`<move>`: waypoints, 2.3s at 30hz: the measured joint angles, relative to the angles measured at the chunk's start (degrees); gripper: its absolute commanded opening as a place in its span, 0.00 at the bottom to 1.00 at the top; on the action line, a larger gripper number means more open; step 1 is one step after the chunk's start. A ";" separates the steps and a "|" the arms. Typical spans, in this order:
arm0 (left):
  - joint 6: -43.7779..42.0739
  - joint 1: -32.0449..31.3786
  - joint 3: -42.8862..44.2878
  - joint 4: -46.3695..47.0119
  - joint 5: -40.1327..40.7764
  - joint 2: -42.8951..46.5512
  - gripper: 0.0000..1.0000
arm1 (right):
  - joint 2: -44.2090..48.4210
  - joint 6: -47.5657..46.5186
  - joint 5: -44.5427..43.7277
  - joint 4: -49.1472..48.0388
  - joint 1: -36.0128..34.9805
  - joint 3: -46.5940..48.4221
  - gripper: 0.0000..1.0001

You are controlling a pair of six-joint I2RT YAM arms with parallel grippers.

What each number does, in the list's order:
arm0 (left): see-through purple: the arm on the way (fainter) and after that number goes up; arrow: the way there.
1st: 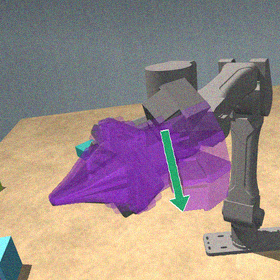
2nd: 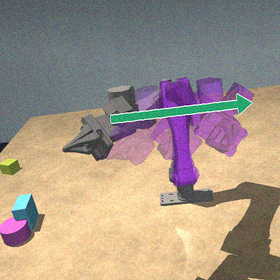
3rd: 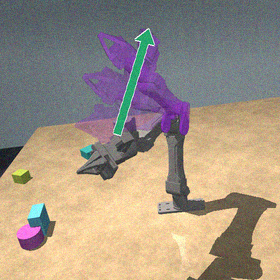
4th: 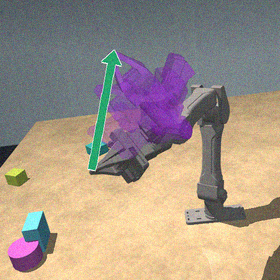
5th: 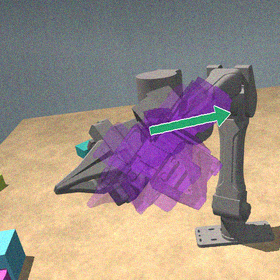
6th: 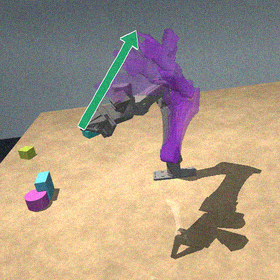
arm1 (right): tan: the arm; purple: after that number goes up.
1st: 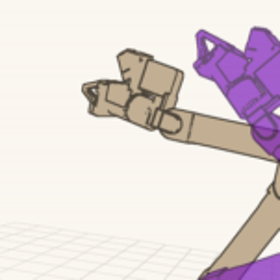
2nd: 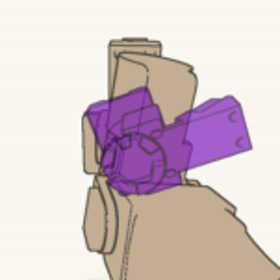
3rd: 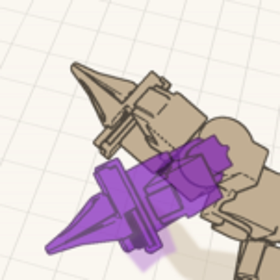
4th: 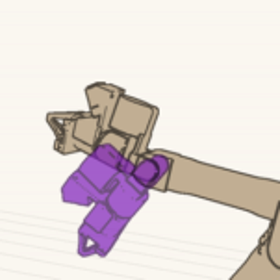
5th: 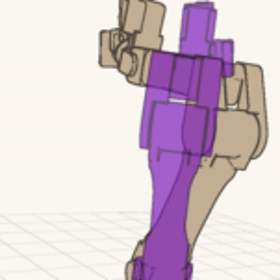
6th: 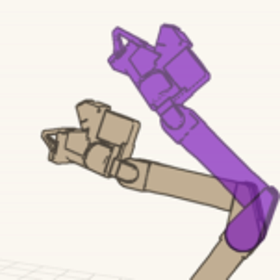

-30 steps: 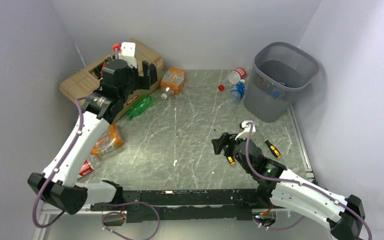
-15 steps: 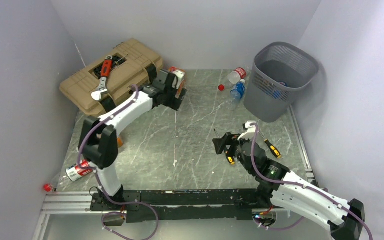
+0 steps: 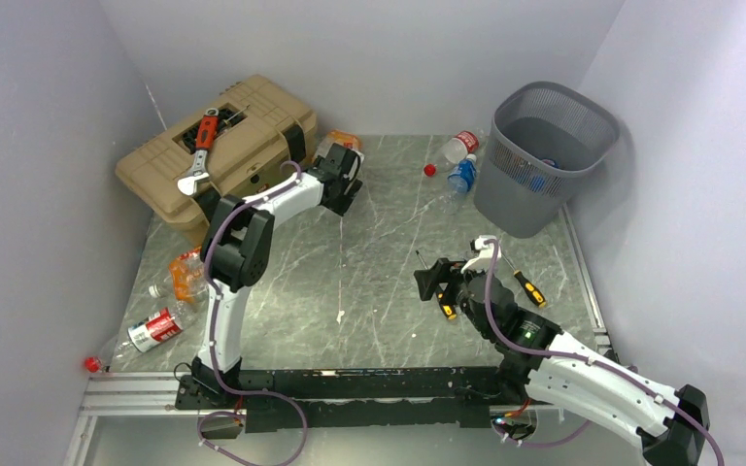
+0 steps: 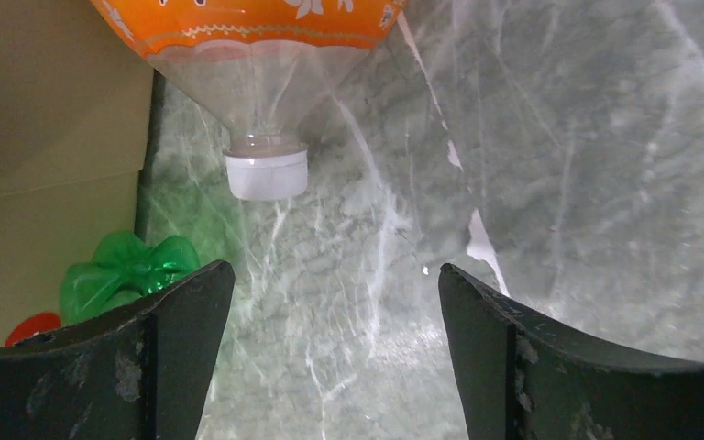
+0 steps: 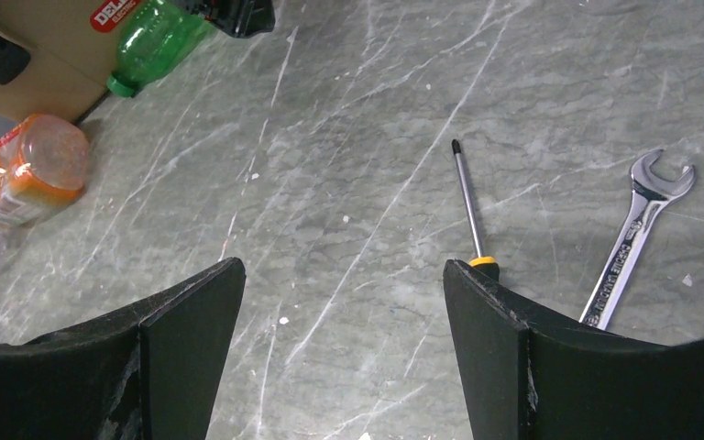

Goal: Put the plastic bottles in the bin
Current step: Pick up the plastic bottle from the corner of the board.

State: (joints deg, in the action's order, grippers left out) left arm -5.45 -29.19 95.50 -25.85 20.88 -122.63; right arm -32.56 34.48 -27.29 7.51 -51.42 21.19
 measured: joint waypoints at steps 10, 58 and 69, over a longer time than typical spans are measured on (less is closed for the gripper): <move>-3.13 2.03 5.51 1.03 -0.09 -5.16 0.81 | -0.50 -1.05 -0.81 -0.04 0.00 0.00 0.84; -14.56 -11.80 -23.37 7.58 -9.51 51.39 0.00 | 3.61 -8.57 -0.70 16.31 0.00 26.82 1.00; -23.71 -12.48 -59.58 15.06 -30.56 83.56 0.00 | -10.78 -7.21 17.51 18.49 0.44 40.13 1.00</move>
State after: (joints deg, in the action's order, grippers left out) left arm -29.17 -41.67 35.92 -10.79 -9.67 -39.07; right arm -43.33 27.27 -9.78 26.00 -50.98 61.32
